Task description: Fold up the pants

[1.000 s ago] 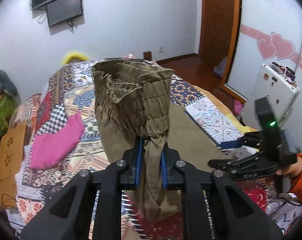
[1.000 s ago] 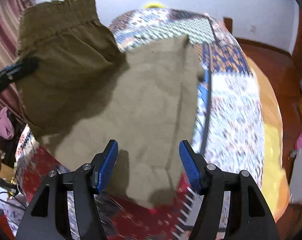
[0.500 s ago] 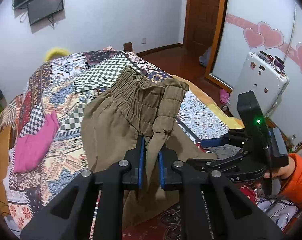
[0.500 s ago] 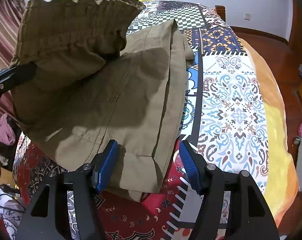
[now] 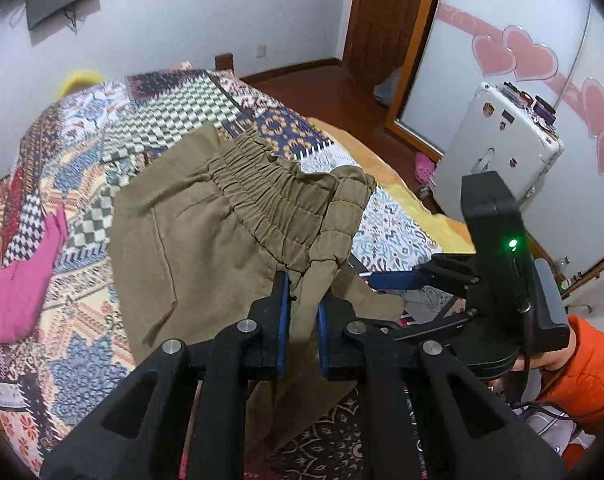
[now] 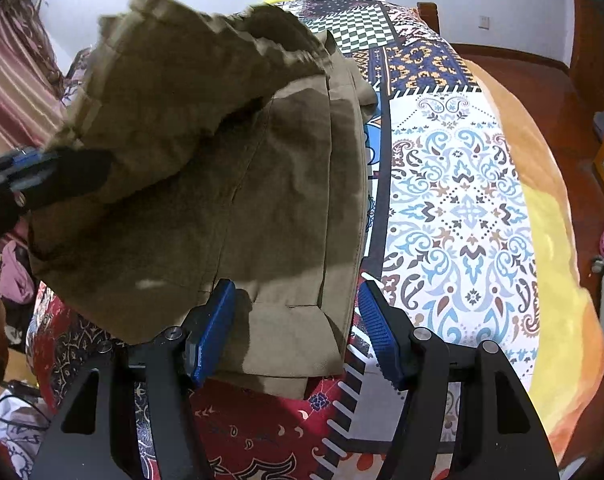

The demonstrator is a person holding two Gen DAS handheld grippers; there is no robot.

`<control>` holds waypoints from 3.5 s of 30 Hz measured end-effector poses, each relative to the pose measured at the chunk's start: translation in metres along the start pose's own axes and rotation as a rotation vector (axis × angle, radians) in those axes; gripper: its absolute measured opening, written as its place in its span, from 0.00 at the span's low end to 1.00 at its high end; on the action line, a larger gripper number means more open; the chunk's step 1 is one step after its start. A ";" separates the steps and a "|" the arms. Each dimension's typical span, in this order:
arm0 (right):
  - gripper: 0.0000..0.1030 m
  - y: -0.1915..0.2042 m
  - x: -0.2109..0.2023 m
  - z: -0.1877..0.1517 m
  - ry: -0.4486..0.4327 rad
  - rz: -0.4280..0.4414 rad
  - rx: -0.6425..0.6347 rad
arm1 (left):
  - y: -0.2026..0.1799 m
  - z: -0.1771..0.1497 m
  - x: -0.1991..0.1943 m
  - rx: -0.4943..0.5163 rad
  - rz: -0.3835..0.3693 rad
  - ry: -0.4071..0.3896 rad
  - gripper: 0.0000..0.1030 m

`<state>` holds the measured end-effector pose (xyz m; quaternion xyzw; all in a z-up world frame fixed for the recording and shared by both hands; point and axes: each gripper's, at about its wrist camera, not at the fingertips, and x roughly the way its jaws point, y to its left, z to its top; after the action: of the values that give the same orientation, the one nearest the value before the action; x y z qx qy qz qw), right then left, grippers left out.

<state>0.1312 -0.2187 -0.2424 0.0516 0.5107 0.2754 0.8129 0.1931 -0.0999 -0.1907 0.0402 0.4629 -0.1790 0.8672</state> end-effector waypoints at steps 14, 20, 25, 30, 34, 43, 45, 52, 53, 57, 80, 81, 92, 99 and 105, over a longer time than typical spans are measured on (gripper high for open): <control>0.59 0.003 -0.011 0.002 -0.023 -0.031 -0.025 | -0.015 -0.005 0.013 0.053 0.050 0.072 0.11; 0.59 -0.002 -0.019 0.009 -0.056 -0.050 -0.026 | -0.018 -0.006 -0.002 0.043 0.061 0.046 0.14; 0.59 -0.007 -0.026 0.008 -0.073 -0.070 -0.018 | -0.024 -0.002 -0.025 0.039 0.005 -0.025 0.41; 0.59 -0.009 -0.031 0.006 -0.083 -0.075 -0.011 | -0.019 0.003 -0.033 0.029 0.029 -0.056 0.41; 0.59 -0.007 -0.036 0.006 -0.095 -0.079 -0.019 | -0.005 0.002 -0.036 0.001 0.060 -0.059 0.41; 0.59 -0.013 -0.055 0.012 -0.151 -0.125 -0.011 | 0.044 -0.020 -0.030 -0.080 0.112 -0.010 0.41; 0.59 -0.012 -0.060 0.015 -0.167 -0.127 -0.015 | 0.053 -0.029 -0.020 -0.099 0.100 0.031 0.41; 0.59 0.006 -0.050 0.032 -0.184 -0.091 -0.057 | 0.049 -0.048 0.001 -0.083 0.096 0.069 0.47; 0.59 0.011 -0.045 0.034 -0.176 -0.085 -0.069 | 0.046 -0.049 0.000 -0.072 0.097 0.067 0.47; 0.59 0.020 -0.018 0.035 -0.126 -0.072 -0.092 | 0.046 -0.051 0.000 -0.050 0.089 0.067 0.48; 0.62 -0.016 -0.012 0.004 -0.046 -0.120 0.023 | 0.161 0.005 0.000 -0.210 0.213 -0.021 0.50; 0.62 -0.016 -0.011 0.004 -0.047 -0.117 0.025 | 0.170 0.010 0.007 -0.237 0.194 -0.012 0.50; 0.64 -0.027 -0.006 0.010 -0.046 -0.123 0.031 | 0.219 0.044 0.080 -0.329 0.104 0.068 0.50; 0.64 -0.035 0.002 0.021 -0.043 -0.137 0.031 | 0.230 0.052 0.113 -0.338 0.044 0.096 0.50; 0.64 -0.038 0.007 0.028 -0.046 -0.142 0.024 | 0.236 0.058 0.129 -0.340 -0.031 0.093 0.49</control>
<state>0.1724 -0.2416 -0.2481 0.0312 0.4974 0.2095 0.8412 0.3861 0.0711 -0.2858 -0.1061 0.5269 -0.1093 0.8362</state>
